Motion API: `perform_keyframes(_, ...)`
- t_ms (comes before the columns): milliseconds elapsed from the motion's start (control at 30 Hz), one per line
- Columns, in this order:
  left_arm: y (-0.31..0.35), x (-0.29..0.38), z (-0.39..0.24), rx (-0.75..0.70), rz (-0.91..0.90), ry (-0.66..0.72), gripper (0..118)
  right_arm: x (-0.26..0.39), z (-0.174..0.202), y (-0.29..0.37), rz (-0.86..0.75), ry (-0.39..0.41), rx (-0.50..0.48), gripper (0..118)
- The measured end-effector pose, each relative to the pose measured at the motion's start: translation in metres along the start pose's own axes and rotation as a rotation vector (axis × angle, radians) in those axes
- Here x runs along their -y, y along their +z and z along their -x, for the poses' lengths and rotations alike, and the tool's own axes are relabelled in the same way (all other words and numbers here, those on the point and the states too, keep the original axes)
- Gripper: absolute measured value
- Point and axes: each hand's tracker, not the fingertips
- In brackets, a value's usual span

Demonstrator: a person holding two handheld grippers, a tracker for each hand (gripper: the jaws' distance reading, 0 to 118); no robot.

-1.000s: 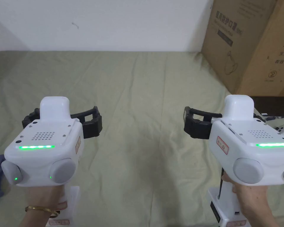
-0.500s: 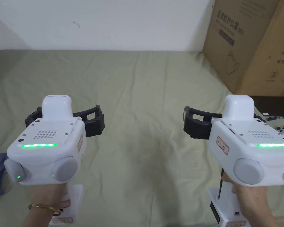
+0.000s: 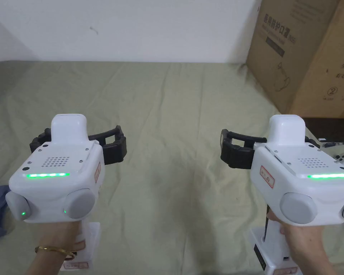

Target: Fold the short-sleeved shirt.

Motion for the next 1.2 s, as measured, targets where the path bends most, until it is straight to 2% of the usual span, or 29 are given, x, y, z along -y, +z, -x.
perform_keyframes(867, 0.0, 0.002, -0.003, 0.01, 0.013, -0.006, 111, -0.001, 0.001, 0.0, 0.015, -0.001, 0.011, 118)
perform_keyframes(967, 0.0, 0.0, -0.002, 0.01, 0.017, 0.011, 111, -0.009, 0.001, -0.002, 0.068, -0.016, 0.026, 118)
perform_keyframes(1033, 0.002, -0.003, -0.003, 0.016, 0.02, 0.03, 111, -0.018, 0.0, -0.005, 0.168, -0.054, 0.044, 118)
perform_keyframes(1100, 0.006, -0.006, -0.005, 0.035, 0.032, 0.037, 111, -0.032, -0.001, -0.01, 0.317, -0.133, 0.076, 118)
perform_keyframes(1200, 0.017, -0.007, -0.009, 0.062, 0.04, 0.048, 111, -0.048, -0.005, -0.007, 0.367, -0.261, 0.113, 116)
